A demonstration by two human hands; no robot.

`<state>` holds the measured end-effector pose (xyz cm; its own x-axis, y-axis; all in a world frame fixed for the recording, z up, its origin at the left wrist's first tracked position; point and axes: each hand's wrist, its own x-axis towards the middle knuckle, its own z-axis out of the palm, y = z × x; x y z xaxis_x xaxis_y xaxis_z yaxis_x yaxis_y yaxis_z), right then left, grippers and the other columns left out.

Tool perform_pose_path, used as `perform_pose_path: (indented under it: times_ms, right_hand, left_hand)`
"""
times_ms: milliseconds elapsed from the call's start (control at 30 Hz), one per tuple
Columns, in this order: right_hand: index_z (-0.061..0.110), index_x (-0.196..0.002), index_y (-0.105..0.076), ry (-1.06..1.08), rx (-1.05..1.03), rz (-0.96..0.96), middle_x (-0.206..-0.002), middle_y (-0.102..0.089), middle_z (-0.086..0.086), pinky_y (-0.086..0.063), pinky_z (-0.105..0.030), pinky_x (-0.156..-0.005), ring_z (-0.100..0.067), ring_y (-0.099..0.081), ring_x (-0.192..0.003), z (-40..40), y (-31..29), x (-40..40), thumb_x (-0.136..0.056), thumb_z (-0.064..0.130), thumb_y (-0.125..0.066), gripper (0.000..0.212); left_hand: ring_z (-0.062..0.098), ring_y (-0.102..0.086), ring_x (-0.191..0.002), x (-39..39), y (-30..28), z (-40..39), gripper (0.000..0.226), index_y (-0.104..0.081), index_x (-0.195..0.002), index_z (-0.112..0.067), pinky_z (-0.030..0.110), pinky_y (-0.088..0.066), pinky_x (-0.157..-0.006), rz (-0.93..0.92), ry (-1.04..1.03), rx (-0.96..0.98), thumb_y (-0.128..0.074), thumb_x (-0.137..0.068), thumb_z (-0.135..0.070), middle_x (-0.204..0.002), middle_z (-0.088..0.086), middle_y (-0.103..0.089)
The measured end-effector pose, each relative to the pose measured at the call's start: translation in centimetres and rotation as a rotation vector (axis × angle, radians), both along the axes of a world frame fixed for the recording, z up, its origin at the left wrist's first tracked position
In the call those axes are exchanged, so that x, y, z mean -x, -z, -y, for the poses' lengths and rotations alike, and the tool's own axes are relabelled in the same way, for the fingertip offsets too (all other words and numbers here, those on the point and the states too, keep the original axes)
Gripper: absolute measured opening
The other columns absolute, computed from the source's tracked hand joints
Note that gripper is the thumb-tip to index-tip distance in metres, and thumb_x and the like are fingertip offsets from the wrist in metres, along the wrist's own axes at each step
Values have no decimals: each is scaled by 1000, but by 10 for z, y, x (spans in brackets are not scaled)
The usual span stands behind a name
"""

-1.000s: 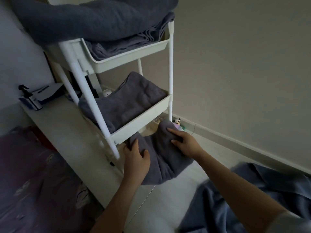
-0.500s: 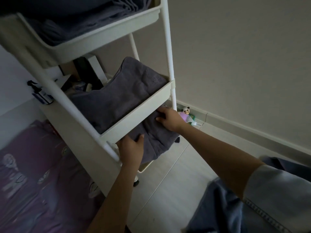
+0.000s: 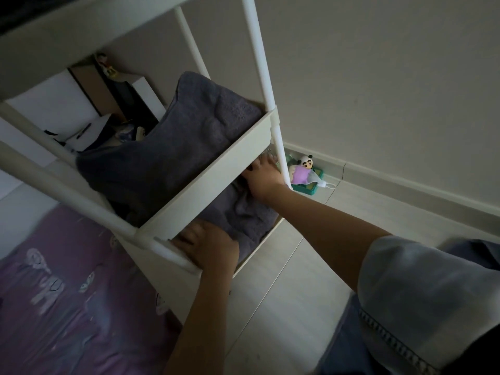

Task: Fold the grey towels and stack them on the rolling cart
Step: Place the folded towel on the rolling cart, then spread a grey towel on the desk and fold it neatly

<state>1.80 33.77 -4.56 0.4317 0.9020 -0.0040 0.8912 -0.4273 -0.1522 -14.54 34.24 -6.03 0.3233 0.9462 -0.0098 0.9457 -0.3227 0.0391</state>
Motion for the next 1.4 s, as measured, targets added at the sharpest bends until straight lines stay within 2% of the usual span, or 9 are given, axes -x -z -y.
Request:
perform_pose_path:
  times_ms: [67, 133, 233, 500, 733, 1067, 1167, 1267, 1400]
  right_hand:
    - [14, -145, -26, -75, -12, 249, -153, -21, -11, -2, -50, -115, -33, -10, -142, 1, 4, 10, -98, 28, -36, 50]
    - [12, -147, -19, -136, 3, 316, -156, -18, -7, 7, -47, -115, -28, -4, -145, 4, 17, 16, -100, 43, -19, 57]
    - [18, -149, -4, -86, 156, 238, -158, -2, -4, 7, -48, -116, -26, 6, -145, 4, 32, 9, -96, 54, -8, 64]
    - [22, -149, -3, 2, 235, 221, -158, 0, -1, 6, -49, -117, -25, 7, -145, -1, 25, 12, -97, 53, -10, 62]
    - [17, -149, -10, -8, -51, 80, -158, -6, -4, 13, -34, -115, -20, 4, -146, 74, 32, 37, -88, 55, 2, 73]
    - [21, -149, -8, 324, -50, -16, -157, -3, -1, 14, -32, -113, -16, 4, -145, 242, 38, 106, -75, 59, 27, 91]
    - [19, -146, -26, 496, -63, 15, -154, -21, -3, 6, -33, -116, -19, -17, -144, 287, 45, 131, -88, 57, 14, 81]
    - [18, -146, -27, 625, 7, -90, -154, -20, -1, 9, -32, -114, -19, -16, -144, 330, 62, 154, -86, 51, -1, 73]
    - [14, -120, -63, 767, 91, -149, -128, -60, -9, -22, -38, -104, -26, -57, -118, 375, 86, 184, -90, 45, -28, 55]
  left_hand:
    - [45, -13, -140, -7, 7, -6, 79, -24, -143, 7, 59, -2, -113, -69, 187, -101, -57, -84, -34, -150, 31, -17]
    - [42, 1, -143, -13, 16, -15, 75, -7, -148, -2, 56, 7, -113, -81, 208, 18, -40, -94, -40, -154, 27, -1]
    - [42, 15, -141, -14, 28, -22, 80, 8, -150, -11, 59, 11, -110, -91, 54, 237, -21, -93, -59, -154, 24, 15]
    - [42, 13, -142, -9, 23, -23, 79, 3, -151, -15, 58, 11, -111, -78, 50, 275, -20, -92, -62, -154, 25, 13]
    - [32, 6, -145, 5, 10, 19, 66, -10, -150, -12, 48, 6, -115, 121, 316, 50, -22, -96, -49, -156, 22, 1]
    - [26, 8, -146, 27, 9, 123, 59, -12, -150, -18, 45, 7, -116, 134, 750, 176, -25, -99, -44, -158, 13, 4]
    - [27, 4, -146, 32, 22, 154, 58, -18, -149, -16, 47, 2, -116, 137, 859, 255, -28, -98, -42, -158, 15, 0]
    - [27, -2, -146, 37, 40, 184, 58, -25, -147, -17, 45, -3, -116, 103, 979, 343, -27, -97, -46, -157, 15, -7]
    - [33, -44, -130, 50, 62, 216, 70, -53, -131, -11, 45, -35, -106, 217, 1184, 488, -25, -83, -54, -141, 17, -46]
